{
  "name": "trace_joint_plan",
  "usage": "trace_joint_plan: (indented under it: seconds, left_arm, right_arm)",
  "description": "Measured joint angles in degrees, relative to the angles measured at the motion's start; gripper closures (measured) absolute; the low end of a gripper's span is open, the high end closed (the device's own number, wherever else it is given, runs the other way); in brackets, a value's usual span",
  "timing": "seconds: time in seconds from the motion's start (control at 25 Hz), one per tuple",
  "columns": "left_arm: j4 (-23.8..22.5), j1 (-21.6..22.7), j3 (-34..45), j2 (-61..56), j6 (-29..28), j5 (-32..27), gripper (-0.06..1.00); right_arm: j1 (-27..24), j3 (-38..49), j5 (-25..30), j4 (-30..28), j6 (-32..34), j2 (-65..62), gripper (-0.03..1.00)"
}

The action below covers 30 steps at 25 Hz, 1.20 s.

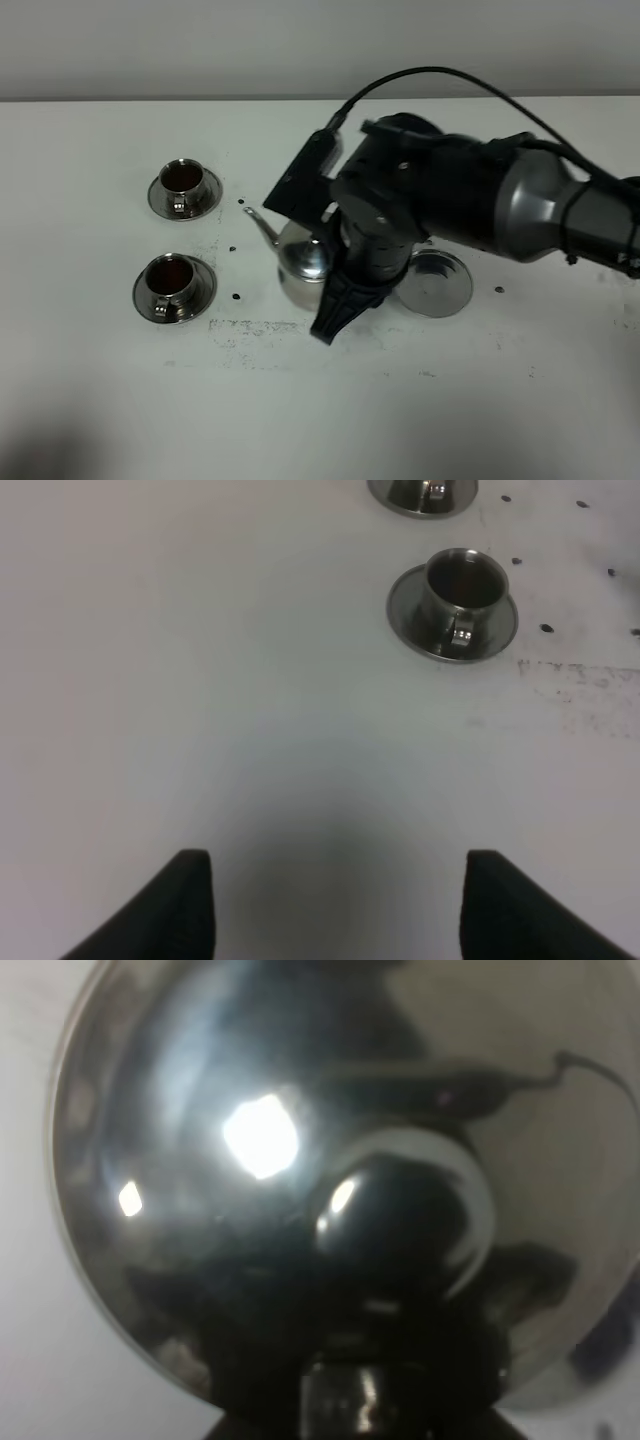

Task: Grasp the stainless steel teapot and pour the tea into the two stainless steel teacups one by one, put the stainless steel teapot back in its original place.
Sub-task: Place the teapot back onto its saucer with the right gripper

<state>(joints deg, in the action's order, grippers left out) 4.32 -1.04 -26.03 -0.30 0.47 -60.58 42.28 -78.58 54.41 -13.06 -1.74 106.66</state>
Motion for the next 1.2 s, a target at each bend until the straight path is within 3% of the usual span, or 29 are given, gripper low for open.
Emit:
trace_joint_plan:
  seconds: [0.28,0.44,0.92,1.2]
  left_arm:
    - [0.00,0.00,0.00,0.00,0.00,0.00,0.42]
    - [0.00,0.00,0.00,0.00,0.00,0.00,0.42]
    - [0.00,0.00,0.00,0.00,0.00,0.00,0.42]
    - [0.00,0.00,0.00,0.00,0.00,0.00,0.42]
  right_arm:
    - [-11.54,7.90,-5.26,-0.26,2.87,-0.99,0.79]
    - [-15.44,10.39,-8.32,0.10,2.93,-1.11,0.79]
    - [-16.61,14.91,-13.84,2.85,3.12,-1.68,0.79]
    - [-17.52,16.14,-14.42,2.77,3.12,-1.68,0.79]
